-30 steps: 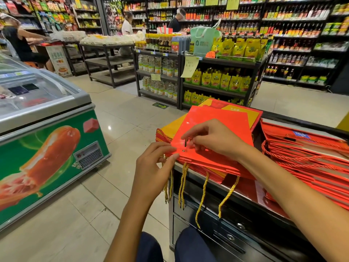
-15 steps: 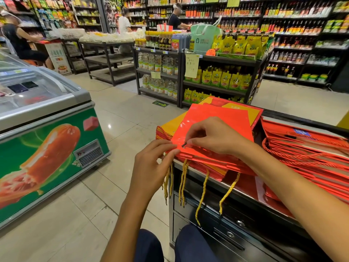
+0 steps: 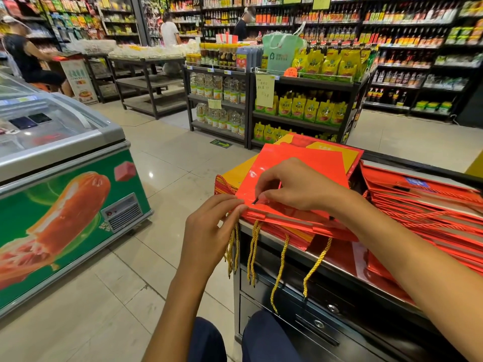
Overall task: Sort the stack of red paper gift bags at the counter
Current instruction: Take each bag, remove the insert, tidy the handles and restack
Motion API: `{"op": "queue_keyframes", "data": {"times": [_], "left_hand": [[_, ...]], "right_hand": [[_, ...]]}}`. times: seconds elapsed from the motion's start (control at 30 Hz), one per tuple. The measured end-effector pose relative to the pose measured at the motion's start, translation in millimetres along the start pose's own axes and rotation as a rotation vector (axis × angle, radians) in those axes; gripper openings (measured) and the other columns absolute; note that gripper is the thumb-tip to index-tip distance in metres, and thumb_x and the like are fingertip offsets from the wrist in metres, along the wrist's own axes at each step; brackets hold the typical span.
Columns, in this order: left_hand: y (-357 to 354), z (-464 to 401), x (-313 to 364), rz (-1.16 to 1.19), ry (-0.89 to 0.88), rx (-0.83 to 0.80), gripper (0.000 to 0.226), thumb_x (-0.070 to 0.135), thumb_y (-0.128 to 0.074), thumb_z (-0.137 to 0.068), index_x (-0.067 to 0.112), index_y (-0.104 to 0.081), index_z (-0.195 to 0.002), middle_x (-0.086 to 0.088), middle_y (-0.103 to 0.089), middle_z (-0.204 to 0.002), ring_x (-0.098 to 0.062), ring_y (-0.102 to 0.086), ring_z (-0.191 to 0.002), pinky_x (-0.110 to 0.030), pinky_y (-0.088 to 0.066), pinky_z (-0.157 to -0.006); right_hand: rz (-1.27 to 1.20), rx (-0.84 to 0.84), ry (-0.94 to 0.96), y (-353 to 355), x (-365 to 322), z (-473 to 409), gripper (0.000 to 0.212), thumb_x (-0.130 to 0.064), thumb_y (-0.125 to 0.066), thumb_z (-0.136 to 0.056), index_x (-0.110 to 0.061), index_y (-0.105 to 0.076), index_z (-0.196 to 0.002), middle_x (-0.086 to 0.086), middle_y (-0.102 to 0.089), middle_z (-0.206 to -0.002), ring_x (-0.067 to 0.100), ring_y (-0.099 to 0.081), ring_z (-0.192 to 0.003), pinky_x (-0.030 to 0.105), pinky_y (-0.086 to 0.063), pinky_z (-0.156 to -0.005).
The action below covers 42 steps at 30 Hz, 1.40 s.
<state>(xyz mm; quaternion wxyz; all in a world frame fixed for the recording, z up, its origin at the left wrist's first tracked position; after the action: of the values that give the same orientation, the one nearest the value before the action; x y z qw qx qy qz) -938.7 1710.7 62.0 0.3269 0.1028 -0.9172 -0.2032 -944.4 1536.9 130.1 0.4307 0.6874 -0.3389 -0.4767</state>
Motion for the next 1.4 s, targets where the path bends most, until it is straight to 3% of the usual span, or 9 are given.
{"op": "queue_keyframes", "data": {"times": [0.17,0.3,0.43,0.53,0.73,1.0,1.1,1.3,1.4], "left_hand": [[4.5,-1.5,3.7,-0.011,-0.025,0.103,0.023,0.029,-0.066,-0.098,0.015,-0.078,-0.112,0.002,-0.075,-0.109,-0.007,-0.067,-0.104,-0.028,-0.060,-0.082],[7.6,-5.5,11.4,-0.031,-0.075,0.183,0.023,0.031,-0.064,-0.100,0.016,-0.077,-0.113,0.001,-0.076,-0.108,-0.005,-0.068,-0.102,-0.024,-0.059,-0.082],[6.8,-8.6,14.0,0.002,-0.069,0.188,0.026,0.033,-0.062,-0.101,0.015,-0.078,-0.112,0.002,-0.077,-0.108,-0.007,-0.070,-0.102,-0.031,-0.061,-0.081],[12.0,-10.1,16.9,0.034,-0.056,0.223,0.027,0.035,-0.059,-0.102,0.017,-0.077,-0.111,0.005,-0.075,-0.105,-0.002,-0.067,-0.101,-0.029,-0.061,-0.081],[19.1,-12.7,16.5,0.062,-0.038,0.260,0.020,0.030,-0.064,-0.100,0.015,-0.077,-0.107,0.003,-0.076,-0.103,-0.008,-0.069,-0.099,-0.037,-0.060,-0.079],[12.2,-10.6,28.8,-0.010,0.084,0.232,0.014,0.008,-0.070,-0.094,0.012,-0.067,-0.107,0.004,-0.061,-0.121,-0.003,-0.060,-0.102,-0.029,-0.059,-0.086],[10.8,-9.0,32.8,-0.068,0.141,0.209,0.011,0.015,-0.069,-0.096,0.019,-0.076,-0.103,0.004,-0.058,-0.130,-0.011,-0.060,-0.112,-0.017,-0.051,-0.092],[1.6,-18.2,30.5,-0.095,0.392,0.163,0.012,0.032,-0.069,-0.094,0.024,-0.078,-0.097,0.009,-0.056,-0.126,-0.012,-0.057,-0.113,-0.032,-0.053,-0.092],[1.6,-20.1,30.1,-0.014,0.432,0.194,0.008,0.023,-0.071,-0.093,0.022,-0.079,-0.093,0.010,-0.056,-0.124,0.005,-0.053,-0.099,-0.011,-0.047,-0.084]], "right_hand": [[0.094,-0.001,0.106,4.2,-14.7,-1.8,0.015,-0.010,-0.070,-0.092,-0.018,-0.080,-0.100,-0.007,-0.077,-0.098,0.003,-0.067,-0.090,0.021,-0.052,-0.083],[0.139,-0.029,0.178,11.7,-23.1,-5.6,0.013,-0.012,-0.069,-0.095,-0.018,-0.079,-0.102,-0.010,-0.074,-0.097,-0.001,-0.062,-0.084,0.007,-0.044,-0.075],[0.220,-0.106,0.213,10.5,-32.0,-12.0,0.014,-0.014,-0.067,-0.097,-0.018,-0.078,-0.104,-0.007,-0.075,-0.098,0.002,-0.060,-0.083,0.012,-0.046,-0.074],[0.155,-0.101,0.183,11.5,-32.7,-9.6,0.020,-0.014,-0.063,-0.099,-0.020,-0.078,-0.112,-0.008,-0.077,-0.104,-0.004,-0.061,-0.083,0.003,-0.040,-0.072],[-0.023,-0.060,0.028,13.4,-21.1,10.7,0.031,-0.044,-0.063,-0.098,-0.034,-0.071,-0.125,-0.024,-0.069,-0.110,-0.019,-0.056,-0.093,0.002,-0.038,-0.074],[0.145,0.016,0.059,2.4,-27.9,9.5,0.027,-0.039,-0.053,-0.101,-0.027,-0.077,-0.103,-0.011,-0.067,-0.093,0.005,-0.059,-0.085,0.041,-0.049,-0.075],[0.140,0.047,0.080,4.2,-33.1,9.6,0.027,-0.034,-0.052,-0.104,-0.022,-0.076,-0.107,-0.006,-0.066,-0.091,0.010,-0.057,-0.084,0.042,-0.047,-0.075],[0.191,0.071,0.112,9.5,-42.0,9.3,0.033,-0.035,-0.045,-0.101,-0.019,-0.073,-0.105,-0.005,-0.062,-0.090,0.014,-0.057,-0.084,0.048,-0.048,-0.073],[0.183,0.086,0.136,13.1,-44.1,10.4,0.029,-0.029,-0.049,-0.102,-0.016,-0.074,-0.108,-0.002,-0.065,-0.093,0.015,-0.058,-0.086,0.046,-0.048,-0.073]]}}
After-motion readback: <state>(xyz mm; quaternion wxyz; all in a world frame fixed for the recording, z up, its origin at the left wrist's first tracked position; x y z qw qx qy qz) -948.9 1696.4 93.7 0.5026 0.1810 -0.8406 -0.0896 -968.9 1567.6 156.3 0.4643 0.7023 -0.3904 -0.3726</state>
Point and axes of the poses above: each hand's wrist, its own z-axis away from the middle knuckle, its own y-axis out of the back of the hand, x = y × z, the point moved 7 cm from there along -z, towards the middle knuckle
